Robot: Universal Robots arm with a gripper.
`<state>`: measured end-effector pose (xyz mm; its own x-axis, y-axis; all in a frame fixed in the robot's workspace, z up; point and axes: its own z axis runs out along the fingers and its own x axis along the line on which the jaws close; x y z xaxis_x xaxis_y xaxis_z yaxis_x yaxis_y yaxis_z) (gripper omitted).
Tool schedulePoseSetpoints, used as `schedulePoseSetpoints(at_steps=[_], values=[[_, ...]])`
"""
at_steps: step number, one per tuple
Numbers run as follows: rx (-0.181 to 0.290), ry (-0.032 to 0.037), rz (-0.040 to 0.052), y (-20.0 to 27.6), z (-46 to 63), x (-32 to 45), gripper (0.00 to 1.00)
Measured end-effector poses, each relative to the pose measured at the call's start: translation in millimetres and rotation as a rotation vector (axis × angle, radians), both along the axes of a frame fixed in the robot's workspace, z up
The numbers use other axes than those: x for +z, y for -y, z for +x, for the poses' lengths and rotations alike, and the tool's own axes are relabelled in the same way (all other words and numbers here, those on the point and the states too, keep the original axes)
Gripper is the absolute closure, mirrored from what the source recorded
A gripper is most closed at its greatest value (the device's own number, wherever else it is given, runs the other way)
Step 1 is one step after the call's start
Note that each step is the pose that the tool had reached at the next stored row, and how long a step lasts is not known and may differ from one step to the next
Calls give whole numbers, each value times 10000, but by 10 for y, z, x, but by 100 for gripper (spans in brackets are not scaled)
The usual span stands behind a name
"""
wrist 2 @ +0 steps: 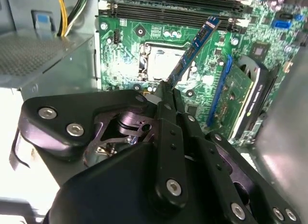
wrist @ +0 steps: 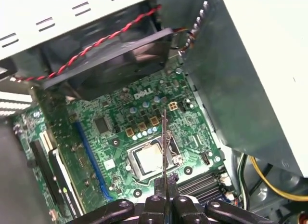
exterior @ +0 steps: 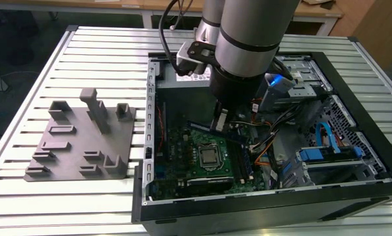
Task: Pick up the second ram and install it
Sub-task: 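Insert the second ram into the second slot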
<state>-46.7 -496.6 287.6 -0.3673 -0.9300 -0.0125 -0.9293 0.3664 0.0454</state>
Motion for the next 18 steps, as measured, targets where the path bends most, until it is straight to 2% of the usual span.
schedulePoseSetpoints(at_steps=[5, 18], values=[[-657, 0, 0, 0, 0, -6, 87], [-1915, 0, 1, 0, 0, -20, 87]])
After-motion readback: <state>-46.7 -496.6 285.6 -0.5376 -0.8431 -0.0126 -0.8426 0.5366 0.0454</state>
